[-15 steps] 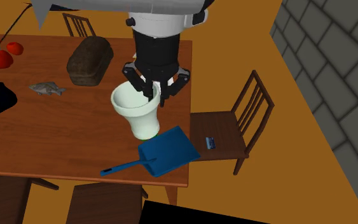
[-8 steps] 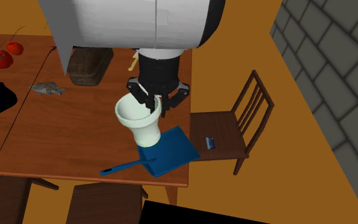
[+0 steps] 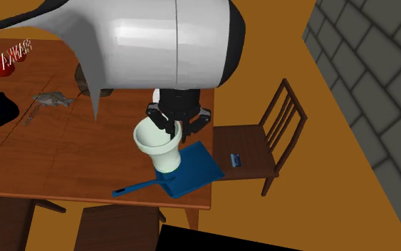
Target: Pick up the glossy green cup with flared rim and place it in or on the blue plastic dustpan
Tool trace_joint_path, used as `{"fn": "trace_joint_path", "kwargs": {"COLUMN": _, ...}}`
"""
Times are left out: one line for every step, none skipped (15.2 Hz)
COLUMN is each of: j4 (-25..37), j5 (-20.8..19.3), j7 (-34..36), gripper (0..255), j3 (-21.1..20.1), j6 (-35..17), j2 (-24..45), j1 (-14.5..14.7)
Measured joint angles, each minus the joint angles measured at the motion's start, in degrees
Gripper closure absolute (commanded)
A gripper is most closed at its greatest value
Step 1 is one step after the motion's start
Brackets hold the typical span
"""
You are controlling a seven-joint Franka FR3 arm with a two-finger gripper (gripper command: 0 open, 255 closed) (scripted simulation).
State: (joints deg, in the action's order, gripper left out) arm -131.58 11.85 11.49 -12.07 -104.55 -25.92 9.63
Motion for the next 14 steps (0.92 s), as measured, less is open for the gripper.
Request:
{"fn": "trace_joint_path", "kwargs": {"j4": -0.64, "j5": 0.05, "j7": -0.07, "gripper": 255, "j3": -0.08, "j6": -0.81, "j2": 0.17, "j1": 0.01}}
{"fn": "trace_joint_path", "kwargs": {"j4": -1.23, "j5": 0.08, "j7": -0.18, "gripper": 255, "j3": -0.13, "j6": -1.56, "j2": 0.34, "j1": 0.01}}
{"fn": "trace_joint_path", "kwargs": {"j4": -1.92, "j5": 0.15, "j7": -0.25, "gripper": 255, "j3": -0.2, "j6": -2.34, "j2": 0.43, "j1": 0.04}}
{"fn": "trace_joint_path", "kwargs": {"j4": -2.65, "j5": 0.24, "j7": -0.29, "gripper": 255, "j3": -0.3, "j6": -3.13, "j2": 0.49, "j1": 0.09}}
{"fn": "trace_joint_path", "kwargs": {"j4": -3.08, "j5": 0.26, "j7": -0.35, "gripper": 255, "j3": -0.38, "j6": -3.89, "j2": 0.82, "j1": 0.08}}
{"fn": "trace_joint_path", "kwargs": {"j4": -3.75, "j5": 0.29, "j7": -0.52, "gripper": 255, "j3": -0.39, "j6": -4.69, "j2": 0.97, "j1": 0.07}}
{"fn": "trace_joint_path", "kwargs": {"j4": -4.07, "j5": 0.33, "j7": -0.54, "gripper": 255, "j3": -0.43, "j6": -5.06, "j2": 1.02, "j1": 0.08}}
{"fn": "trace_joint_path", "kwargs": {"j4": -4.25, "j5": 0.36, "j7": -0.54, "gripper": 255, "j3": -0.46, "j6": -5.22, "j2": 0.99, "j1": 0.11}}
{"fn": "trace_joint_path", "kwargs": {"j4": -4.32, "j5": 0.37, "j7": -0.55, "gripper": 255, "j3": -0.47, "j6": -5.3, "j2": 0.99, "j1": 0.11}}
{"fn": "trace_joint_path", "kwargs": {"j4": -4.36, "j5": 0.37, "j7": -0.56, "gripper": 255, "j3": -0.47, "j6": -5.34, "j2": 0.98, "j1": 0.11}}
{"fn": "trace_joint_path", "kwargs": {"j4": -4.38, "j5": 0.37, "j7": -0.56, "gripper": 255, "j3": -0.47, "j6": -5.36, "j2": 0.98, "j1": 0.11}}
{"fn": "trace_joint_path", "kwargs": {"j4": -4.39, "j5": 0.37, "j7": -0.57, "gripper": 255, "j3": -0.47, "j6": -5.37, "j2": 0.98, "j1": 0.11}}
{"fn": "trace_joint_path", "kwargs": {"j4": -4.4, "j5": 0.37, "j7": -0.57, "gripper": 255, "j3": -0.46, "j6": -5.37, "j2": 0.98, "j1": 0.11}}
{"fn": "trace_joint_path", "kwargs": {"j4": -4.4, "j5": 0.37, "j7": -0.57, "gripper": 0, "j3": -0.46, "j6": -5.37, "j2": 0.98, "j1": 0.11}}
